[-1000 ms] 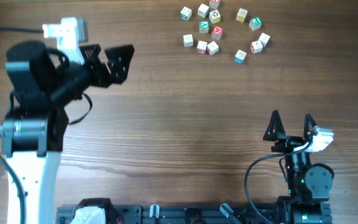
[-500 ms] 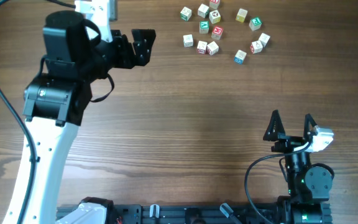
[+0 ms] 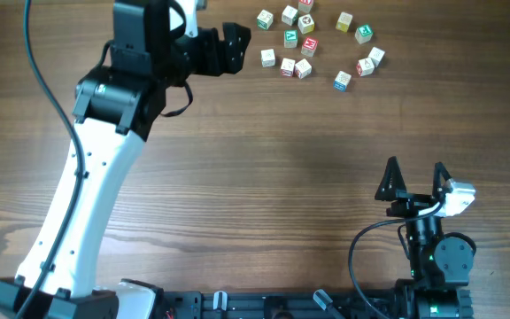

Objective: Form a circle
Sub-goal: 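Reach the left gripper forward toward the block cluster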

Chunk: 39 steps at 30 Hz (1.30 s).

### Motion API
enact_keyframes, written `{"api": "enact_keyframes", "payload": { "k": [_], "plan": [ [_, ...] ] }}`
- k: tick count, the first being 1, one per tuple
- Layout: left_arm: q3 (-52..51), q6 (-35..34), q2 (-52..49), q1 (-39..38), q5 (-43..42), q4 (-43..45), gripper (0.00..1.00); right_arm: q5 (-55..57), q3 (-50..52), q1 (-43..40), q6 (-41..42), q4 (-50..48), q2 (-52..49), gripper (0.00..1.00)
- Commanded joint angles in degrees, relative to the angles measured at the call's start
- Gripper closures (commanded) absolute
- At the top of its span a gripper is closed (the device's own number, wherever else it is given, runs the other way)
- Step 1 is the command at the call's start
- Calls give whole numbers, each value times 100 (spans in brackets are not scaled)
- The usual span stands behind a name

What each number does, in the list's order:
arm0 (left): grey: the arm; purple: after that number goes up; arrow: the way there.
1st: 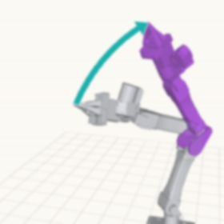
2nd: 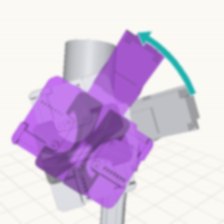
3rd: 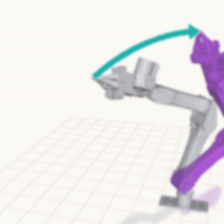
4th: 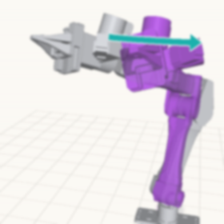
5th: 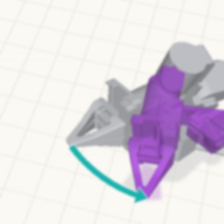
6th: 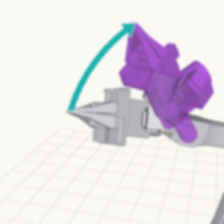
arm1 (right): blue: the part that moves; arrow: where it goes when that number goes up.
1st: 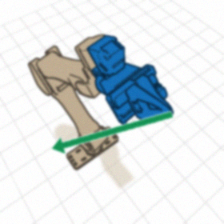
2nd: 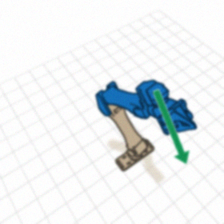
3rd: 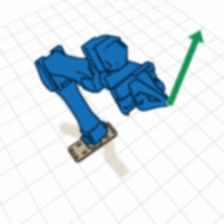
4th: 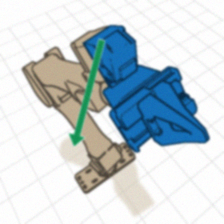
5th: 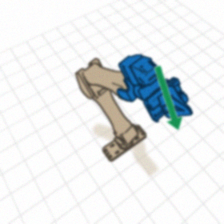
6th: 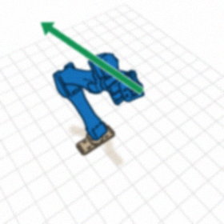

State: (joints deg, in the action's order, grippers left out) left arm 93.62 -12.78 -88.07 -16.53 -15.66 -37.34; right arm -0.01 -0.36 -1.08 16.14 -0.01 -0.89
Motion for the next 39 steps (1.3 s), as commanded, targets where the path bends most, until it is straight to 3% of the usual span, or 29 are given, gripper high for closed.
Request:
{"api": "enact_keyframes", "payload": {
  "k": [1,7,11,21,33,39],
  "plan": [
    [308,-13,-313,-13,264,-7,7,-96,4,-7,-96,-26,35,0],
    [610,-11,-761,-13,380,133,7,-94,4,-7,-98,-26,35,0],
    [922,-4,-1325,-11,662,264,0,-96,4,-7,-98,-26,35,0],
    [1847,-46,-3283,-352,616,957,1,-96,4,-7,-96,-26,35,0],
    [1878,-1296,-4968,-483,782,1910,10,-96,4,-7,-98,-26,35,0],
    [1878,-1362,-5311,-699,1421,2070,11,-94,4,-7,-96,-26,35,0]
  ]
}}
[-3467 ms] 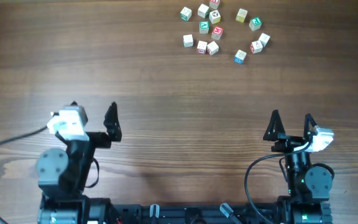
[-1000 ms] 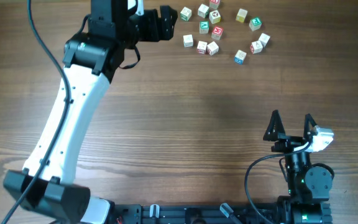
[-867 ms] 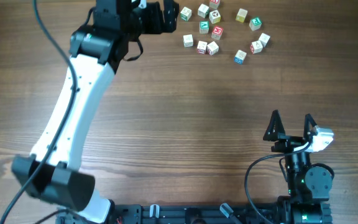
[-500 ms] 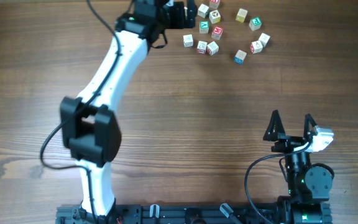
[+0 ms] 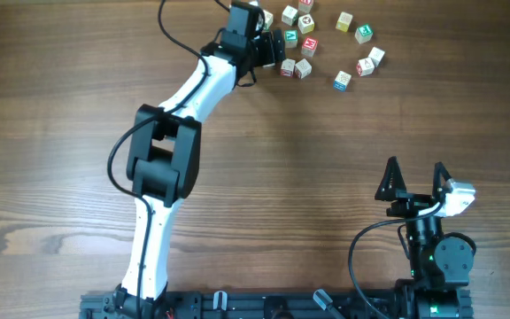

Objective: Form a circle
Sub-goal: 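Reach the left gripper forward toward the block cluster, then grasp the white block printed with red 6 using the left gripper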

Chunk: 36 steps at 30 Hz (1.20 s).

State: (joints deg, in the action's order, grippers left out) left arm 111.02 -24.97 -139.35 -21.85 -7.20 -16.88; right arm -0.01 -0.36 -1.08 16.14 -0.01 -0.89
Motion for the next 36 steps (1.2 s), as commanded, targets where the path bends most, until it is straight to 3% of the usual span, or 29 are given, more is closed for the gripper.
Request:
{"api": "enact_keyframes", "payload": {
  "k": [1,10,15,18,21,26,31,36],
  "plan": [
    [138,-140,-225,-212,726,7,11,-96,4,-7,-96,-26,35,0],
    [138,-120,-503,-343,1633,-173,24,-94,4,-7,-96,-26,35,0],
    [138,-120,-503,-328,1694,-173,43,-96,4,-7,-98,-26,35,0],
    [138,-120,-503,-328,1694,-175,44,-94,4,-7,-98,-26,35,0],
    [138,-120,-503,-328,1694,-186,60,-94,4,-7,-98,-26,35,0],
    [140,-116,-437,-328,1694,-214,75,-94,4,-7,-96,-26,35,0],
    [140,-76,24,-328,1696,-551,76,-96,4,-7,-96,-26,35,0],
    [140,-76,1198,-345,1694,-1799,72,-94,4,-7,-98,-26,35,1]
  ]
}}
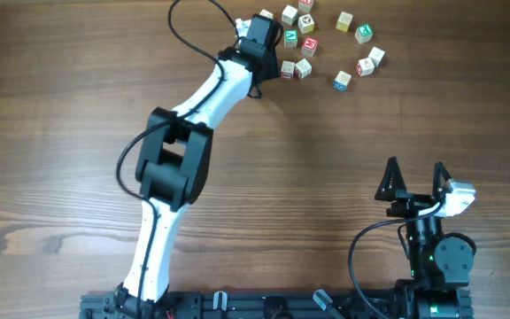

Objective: Form a circle
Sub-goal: 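Grasp the white block printed with red 6 using the left gripper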

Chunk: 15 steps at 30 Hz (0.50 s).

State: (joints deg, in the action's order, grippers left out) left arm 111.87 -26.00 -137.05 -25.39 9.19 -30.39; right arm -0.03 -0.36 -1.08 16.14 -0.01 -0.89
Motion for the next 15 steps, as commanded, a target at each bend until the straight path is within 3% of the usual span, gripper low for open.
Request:
{"api": "enact_keyframes", "payload": {
  "k": [1,9,15],
  "plan": [
    [55,24,1130,2,55,-667,71,-94,4,-7,-98,-26,35,0],
    [52,4,1928,-424,33,-2791,74,-94,4,-7,-98,-26,35,0],
    [-680,28,1910,-960,61,-2763,75,-94,4,-7,-96,-26,35,0]
  ]
}}
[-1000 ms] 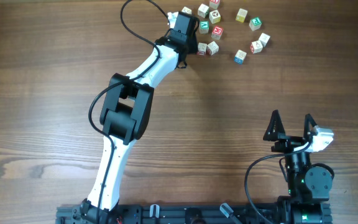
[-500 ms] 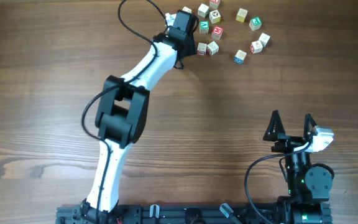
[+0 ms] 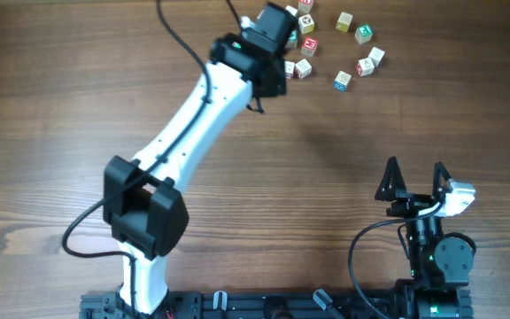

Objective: Form a circle
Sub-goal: 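Grasp the white block printed with red 6 using the left gripper, then carry the 6 block down-left and lower it onto the table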

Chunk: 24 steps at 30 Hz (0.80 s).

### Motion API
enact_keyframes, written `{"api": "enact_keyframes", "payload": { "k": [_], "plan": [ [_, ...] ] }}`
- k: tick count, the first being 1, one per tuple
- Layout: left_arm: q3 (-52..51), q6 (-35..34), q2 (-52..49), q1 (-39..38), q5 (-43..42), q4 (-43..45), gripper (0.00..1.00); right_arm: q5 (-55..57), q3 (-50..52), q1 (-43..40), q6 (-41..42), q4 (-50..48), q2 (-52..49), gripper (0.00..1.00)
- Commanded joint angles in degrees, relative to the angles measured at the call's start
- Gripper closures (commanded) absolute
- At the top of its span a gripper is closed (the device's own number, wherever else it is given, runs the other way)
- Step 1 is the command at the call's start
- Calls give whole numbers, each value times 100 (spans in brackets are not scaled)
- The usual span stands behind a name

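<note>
Several small lettered wooden blocks lie scattered at the table's far right, among them one [image 3: 342,81] nearest the front, a pair [image 3: 366,66] to its right and one [image 3: 309,44] by the left arm. The left arm's black wrist [image 3: 264,40] hangs over the left side of the cluster and hides the blocks beneath it. The left gripper's fingers are hidden under the wrist. My right gripper [image 3: 414,177] rests near the front right, fingers spread apart and empty, far from the blocks.
The left arm's white links [image 3: 193,115] run diagonally from the front left base across the table to the blocks. The right arm's base [image 3: 436,257] and its cable sit at the front right edge.
The left wrist has shifted slightly right and further over the cluster's left blocks, covering more of them. Its elbow now sits lower and further left. The right arm is unchanged.
The left gripper was first left of the block cluster with all blocks in view. Then it reached the cluster's left edge over the nearest blocks, stayed there, and now covers several left-side blocks. The right gripper stayed parked and open throughout.
</note>
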State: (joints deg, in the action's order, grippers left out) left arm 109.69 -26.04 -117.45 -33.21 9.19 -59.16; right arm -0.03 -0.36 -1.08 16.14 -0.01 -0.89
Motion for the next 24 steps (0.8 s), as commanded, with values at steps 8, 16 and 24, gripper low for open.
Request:
{"api": "enact_keyframes", "payload": {
  "k": [8,16,24],
  "plan": [
    [-2216,938,-50,-177,55,2194,73,-92,4,-7,-96,-26,35,0],
    [-2892,1237,-52,-168,79,3460,73,-94,4,-7,-96,-26,35,1],
    [-3532,706,-52,-24,74,4286,72,-94,4,-7,-96,-26,35,0]
  ]
}}
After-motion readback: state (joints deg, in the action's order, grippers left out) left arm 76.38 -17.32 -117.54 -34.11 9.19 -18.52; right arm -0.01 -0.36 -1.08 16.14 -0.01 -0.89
